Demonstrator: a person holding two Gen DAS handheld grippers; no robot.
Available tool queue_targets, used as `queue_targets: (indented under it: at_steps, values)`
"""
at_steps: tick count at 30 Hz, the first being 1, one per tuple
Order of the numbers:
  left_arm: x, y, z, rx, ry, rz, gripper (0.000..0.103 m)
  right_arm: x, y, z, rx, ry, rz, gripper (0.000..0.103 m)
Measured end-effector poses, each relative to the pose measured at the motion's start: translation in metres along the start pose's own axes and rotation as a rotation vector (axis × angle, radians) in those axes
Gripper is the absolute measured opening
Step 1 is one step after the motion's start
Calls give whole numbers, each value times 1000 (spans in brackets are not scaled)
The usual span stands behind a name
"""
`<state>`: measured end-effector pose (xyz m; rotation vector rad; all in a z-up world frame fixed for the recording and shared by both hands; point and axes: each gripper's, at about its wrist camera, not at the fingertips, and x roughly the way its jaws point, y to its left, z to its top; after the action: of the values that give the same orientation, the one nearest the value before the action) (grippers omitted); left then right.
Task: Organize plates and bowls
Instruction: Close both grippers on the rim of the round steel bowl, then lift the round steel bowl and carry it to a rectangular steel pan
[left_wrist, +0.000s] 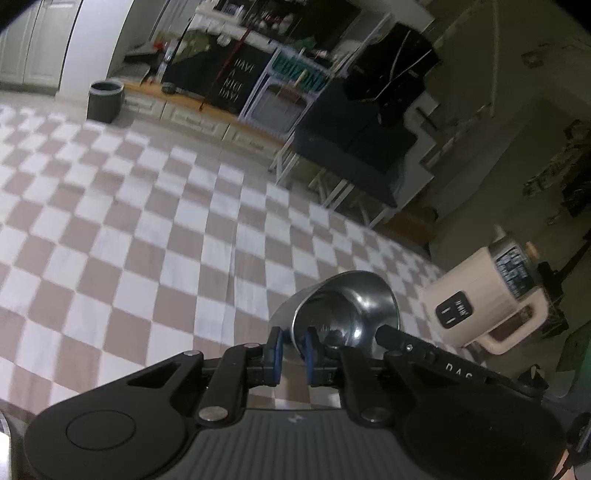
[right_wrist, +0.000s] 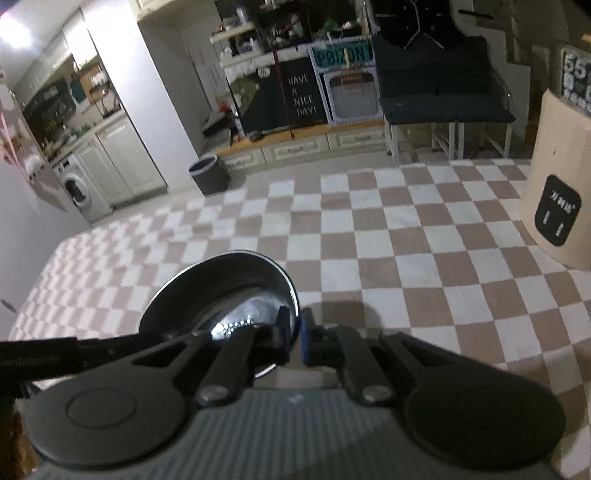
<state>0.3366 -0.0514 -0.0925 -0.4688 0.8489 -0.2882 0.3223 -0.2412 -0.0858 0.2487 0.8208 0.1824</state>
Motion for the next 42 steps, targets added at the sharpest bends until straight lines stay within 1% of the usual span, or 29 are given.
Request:
queue_targets:
  at_steps: [7, 14, 19, 23, 28, 33, 37, 42]
  values:
    - [-56, -2, 4, 54, -80, -23, 12, -42, 24, -2, 5, -73, 61, 7]
    - [-124, 5, -1, 91, -167, -30, 12, -77, 61, -10, 4, -142, 117, 7]
    - [-173, 15, -13, 131, -238, -12, 12, -96, 85, -23, 17, -158, 183, 8]
    - [-209, 31, -29, 147, -276, 0, 12, -107, 109, -36, -19, -148, 218, 9]
    - [-238, 59, -49, 136, -283, 26, 12, -109, 137, -55, -55, -119, 247, 9]
    - [-254, 90, -62, 124, -258, 82, 12, -98, 168, -73, -106, -59, 264, 9]
    - [-255, 118, -69, 88, -218, 116, 12, -86, 192, -85, -153, 6, 268, 9]
    - [-247, 141, -76, 87, -165, 155, 13, -64, 211, -91, -168, 72, 253, 9]
